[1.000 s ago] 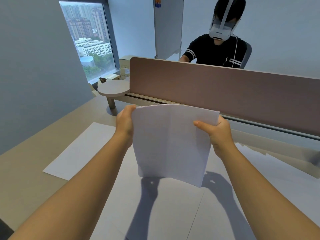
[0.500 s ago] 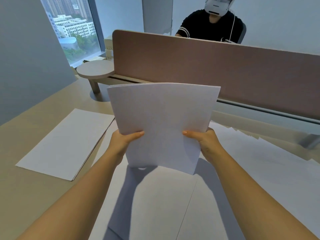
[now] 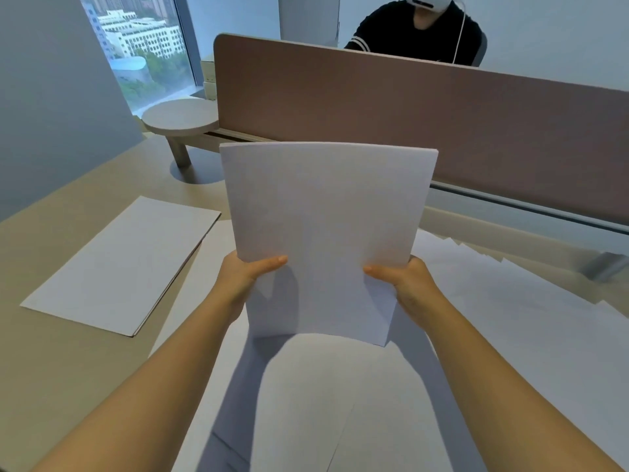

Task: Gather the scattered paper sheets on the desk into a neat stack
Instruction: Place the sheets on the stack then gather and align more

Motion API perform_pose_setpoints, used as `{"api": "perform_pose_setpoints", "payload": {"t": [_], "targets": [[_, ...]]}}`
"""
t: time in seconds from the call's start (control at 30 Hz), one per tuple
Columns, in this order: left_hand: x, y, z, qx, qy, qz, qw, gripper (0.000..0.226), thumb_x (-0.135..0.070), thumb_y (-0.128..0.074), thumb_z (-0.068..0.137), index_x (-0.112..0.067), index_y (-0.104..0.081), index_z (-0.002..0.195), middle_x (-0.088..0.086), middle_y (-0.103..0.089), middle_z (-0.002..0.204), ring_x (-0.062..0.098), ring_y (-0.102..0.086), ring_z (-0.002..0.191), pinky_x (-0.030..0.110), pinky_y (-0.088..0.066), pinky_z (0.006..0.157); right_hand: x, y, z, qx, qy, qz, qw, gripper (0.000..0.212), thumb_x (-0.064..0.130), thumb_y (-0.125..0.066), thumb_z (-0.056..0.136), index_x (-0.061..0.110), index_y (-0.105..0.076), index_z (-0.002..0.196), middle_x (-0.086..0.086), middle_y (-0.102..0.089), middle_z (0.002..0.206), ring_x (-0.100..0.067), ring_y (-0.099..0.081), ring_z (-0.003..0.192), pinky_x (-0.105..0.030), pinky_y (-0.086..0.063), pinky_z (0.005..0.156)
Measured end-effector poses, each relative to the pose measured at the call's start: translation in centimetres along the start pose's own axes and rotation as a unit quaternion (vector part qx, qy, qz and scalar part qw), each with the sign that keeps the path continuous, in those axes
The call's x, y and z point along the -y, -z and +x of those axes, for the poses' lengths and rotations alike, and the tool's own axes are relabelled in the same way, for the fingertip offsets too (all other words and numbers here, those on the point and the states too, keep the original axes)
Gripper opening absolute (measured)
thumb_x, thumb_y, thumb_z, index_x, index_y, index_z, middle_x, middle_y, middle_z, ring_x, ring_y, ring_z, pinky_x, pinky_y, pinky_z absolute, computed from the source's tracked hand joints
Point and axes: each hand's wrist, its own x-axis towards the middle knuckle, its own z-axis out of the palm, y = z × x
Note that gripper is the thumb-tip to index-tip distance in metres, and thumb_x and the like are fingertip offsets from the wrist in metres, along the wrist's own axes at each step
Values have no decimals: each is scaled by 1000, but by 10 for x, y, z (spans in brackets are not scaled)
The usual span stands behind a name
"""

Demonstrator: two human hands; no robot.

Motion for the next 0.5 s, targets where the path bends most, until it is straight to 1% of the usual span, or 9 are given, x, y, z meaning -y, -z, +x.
{"api": "perform_pose_setpoints", "payload": {"t": [0.1,0.2,0.27,0.3,0.33,0.4,0.43,0.47,0.5], "targets": [[8,-2,-5,-28,13,-3,1000,34,-2,-71,75,-11,-59,106,8,-64,102,30,-59,98,37,-46,86,0,-6,-1,-9,-3,-15,1000,45,12,-63,85,3,-50,127,-14,-56,128,-33,-53,115,-40,-42,99],[-2,7,-3,-41,19,0,999,26,-8,-65,82,-12,-57,106,11,-61,107,29,-57,94,38,-47,85,11,-23,2,-18,23,-40,999,48,13,-60,88,4,-46,132,-13,-53,133,-32,-49,121,-37,-40,99],[-14,25,0,-35,10,2,999,25,-11,-61,86,-12,-56,110,8,-61,105,26,-59,89,36,-49,82,21,-40,4,-31,31,-41,998,46,13,-57,89,5,-45,133,-12,-52,133,-32,-49,121,-36,-40,98],[-18,35,3,-36,3,10,999,27,-12,-58,88,-11,-55,115,6,-60,104,23,-59,87,34,-49,80,25,-50,4,-38,34,-42,998,45,12,-56,90,6,-45,133,-12,-53,132,-31,-50,119,-32,-42,94],[-22,43,5,-42,-1,27,999,30,-14,-56,90,-11,-52,119,4,-59,105,21,-58,88,33,-49,78,28,-58,4,-42,37,-40,998,43,10,-54,91,6,-45,133,-11,-55,128,-29,-52,114,-24,-44,87],[-26,71,12,-65,-2,67,996,35,-16,-53,92,-10,-48,126,2,-55,109,22,-54,96,34,-46,81,31,-86,5,-24,33,-31,999,39,6,-47,94,6,-45,133,-5,-56,114,-20,-55,92,-7,-47,65],[-27,86,18,-75,3,83,994,35,-15,-51,93,-10,-47,127,2,-54,110,23,-53,99,34,-44,82,32,-101,7,-13,26,-32,999,37,5,-44,95,6,-45,132,-2,-54,109,-15,-53,82,-6,-47,54],[-29,102,25,-82,10,100,992,34,-13,-48,93,-9,-46,127,3,-54,110,23,-52,99,34,-44,82,33,-117,11,-5,16,-39,999,36,5,-42,95,7,-45,131,-2,-53,107,-13,-51,78,-10,-46,53],[-30,119,34,-86,17,116,989,33,-10,-46,93,-9,-46,126,4,-54,110,24,-52,99,34,-43,81,32,-134,17,-1,5,-53,999,33,4,-40,96,7,-46,128,-4,-54,107,-14,-51,78,-15,-47,60]]}}
